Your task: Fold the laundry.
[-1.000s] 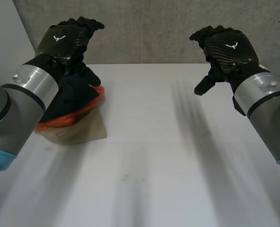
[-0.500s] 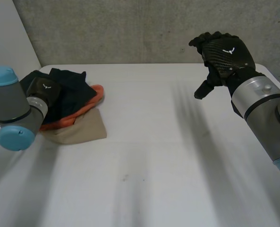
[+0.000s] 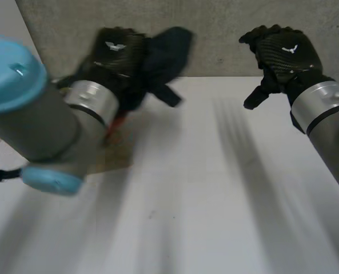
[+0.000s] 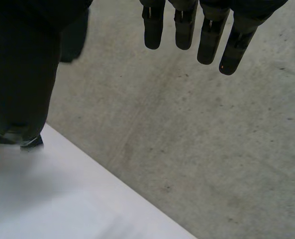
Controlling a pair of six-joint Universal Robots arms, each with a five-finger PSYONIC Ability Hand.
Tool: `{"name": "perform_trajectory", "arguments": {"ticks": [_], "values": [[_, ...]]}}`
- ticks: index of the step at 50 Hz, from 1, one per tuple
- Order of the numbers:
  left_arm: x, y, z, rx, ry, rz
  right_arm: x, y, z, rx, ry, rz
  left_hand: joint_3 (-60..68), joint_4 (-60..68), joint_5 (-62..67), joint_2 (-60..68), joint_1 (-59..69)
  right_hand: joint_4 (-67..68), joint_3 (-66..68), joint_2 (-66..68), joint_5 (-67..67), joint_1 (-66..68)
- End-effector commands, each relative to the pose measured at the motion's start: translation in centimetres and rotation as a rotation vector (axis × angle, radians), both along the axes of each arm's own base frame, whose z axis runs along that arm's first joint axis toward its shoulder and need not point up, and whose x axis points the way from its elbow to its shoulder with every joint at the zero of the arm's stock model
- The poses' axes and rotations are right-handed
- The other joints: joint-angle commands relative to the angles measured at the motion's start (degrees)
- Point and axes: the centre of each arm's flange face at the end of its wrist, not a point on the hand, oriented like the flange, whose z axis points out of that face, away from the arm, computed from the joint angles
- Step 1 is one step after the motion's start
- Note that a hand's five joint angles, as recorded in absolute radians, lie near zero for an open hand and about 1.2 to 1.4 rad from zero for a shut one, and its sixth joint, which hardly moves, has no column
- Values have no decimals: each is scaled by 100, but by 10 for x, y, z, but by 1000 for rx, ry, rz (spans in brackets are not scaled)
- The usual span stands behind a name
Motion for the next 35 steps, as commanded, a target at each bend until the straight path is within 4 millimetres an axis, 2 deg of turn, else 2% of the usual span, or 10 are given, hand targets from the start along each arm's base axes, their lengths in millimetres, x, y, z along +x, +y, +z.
{"name": "perform_trajectory", "arguments": {"ticks": [1,3,4,5,13,18,22,25,29,35], "values": [[-60,66,-42,111,-10,-226,-13,-7,9,-24,-9,-43,1122,1134,1581,1277,1965,-363,-236,-306,-316,-152],[-64,65,-56,147,-26,-235,-16,-9,10,-26,-9,-50,-1433,-1421,-973,-1277,-590,-363,-236,-306,-316,-152],[-69,67,-68,171,-45,-245,-16,-10,10,-26,-9,-52,-5463,-5451,-5003,-5308,-4620,-363,-236,-306,-316,-152],[-71,69,-73,179,-56,-250,-17,-10,10,-26,-9,-53,-5878,-5866,-5419,-5723,-5035,-363,-236,-306,-316,-152],[-61,69,-84,214,-87,-231,-24,-17,10,-27,-6,-78,-5878,-5866,-5419,-5723,-5035,-363,-236,-306,-316,-152],[1,18,-33,139,-10,-43,-21,-16,5,-45,63,-77,-5878,-5866,-5419,-5723,-5035,-363,-236,-306,-316,-152],[33,-15,-31,138,-4,73,-20,-12,-3,-40,160,-77,-5878,-5866,-5419,-5723,-5035,-363,-236,-306,-316,-152],[55,-35,-42,174,-30,150,-20,-12,-9,-30,204,-80,-5874,-5862,-5414,-5718,-5031,-363,-236,-306,-316,-152],[81,-53,-81,267,-157,235,-20,-10,-11,-26,226,-77,-5756,-5744,-5297,-5601,-4913,-363,-236,-306,-316,-152],[92,-52,-123,335,-322,253,-11,1,-21,-2,240,-40,-5487,-5475,-5027,-5332,-4644,-363,-236,-306,-316,-152]]}}
